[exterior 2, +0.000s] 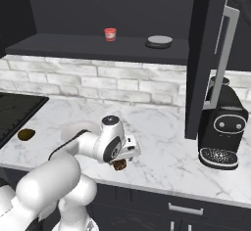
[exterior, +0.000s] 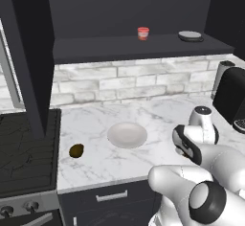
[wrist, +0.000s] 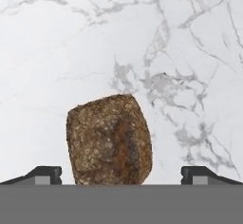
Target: Pick the avocado and bread from the counter and place them on the plate. Then pick the jam from the cabinet and place it next to the plate. Lastly close the cabinet door.
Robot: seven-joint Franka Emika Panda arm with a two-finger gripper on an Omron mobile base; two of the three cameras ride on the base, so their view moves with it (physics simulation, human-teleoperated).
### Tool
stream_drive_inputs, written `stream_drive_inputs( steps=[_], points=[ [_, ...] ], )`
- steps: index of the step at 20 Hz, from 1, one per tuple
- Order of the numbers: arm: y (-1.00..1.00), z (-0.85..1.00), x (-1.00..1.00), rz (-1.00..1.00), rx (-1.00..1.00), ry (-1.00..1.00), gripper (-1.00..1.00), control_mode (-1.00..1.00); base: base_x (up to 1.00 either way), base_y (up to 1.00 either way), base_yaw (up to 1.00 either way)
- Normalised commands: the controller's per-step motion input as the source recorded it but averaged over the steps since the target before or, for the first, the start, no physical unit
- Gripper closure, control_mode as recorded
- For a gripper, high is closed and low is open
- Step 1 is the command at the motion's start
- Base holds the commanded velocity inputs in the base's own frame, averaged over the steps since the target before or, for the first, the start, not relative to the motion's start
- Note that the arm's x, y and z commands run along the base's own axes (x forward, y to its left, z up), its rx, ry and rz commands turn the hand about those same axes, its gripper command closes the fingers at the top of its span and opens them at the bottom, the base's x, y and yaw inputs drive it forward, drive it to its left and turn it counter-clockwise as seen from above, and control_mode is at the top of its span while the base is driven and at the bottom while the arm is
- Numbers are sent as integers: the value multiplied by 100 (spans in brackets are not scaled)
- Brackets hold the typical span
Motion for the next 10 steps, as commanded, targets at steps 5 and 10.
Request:
stream_drive_inputs(
  steps=[5, 10],
  points=[
    [19, -11, 0, 0, 0, 2, -100, -100, 0, 0, 0],
    [7, -3, 5, 0, 0, 2, -100, -100, 0, 0, 0]
  ],
)
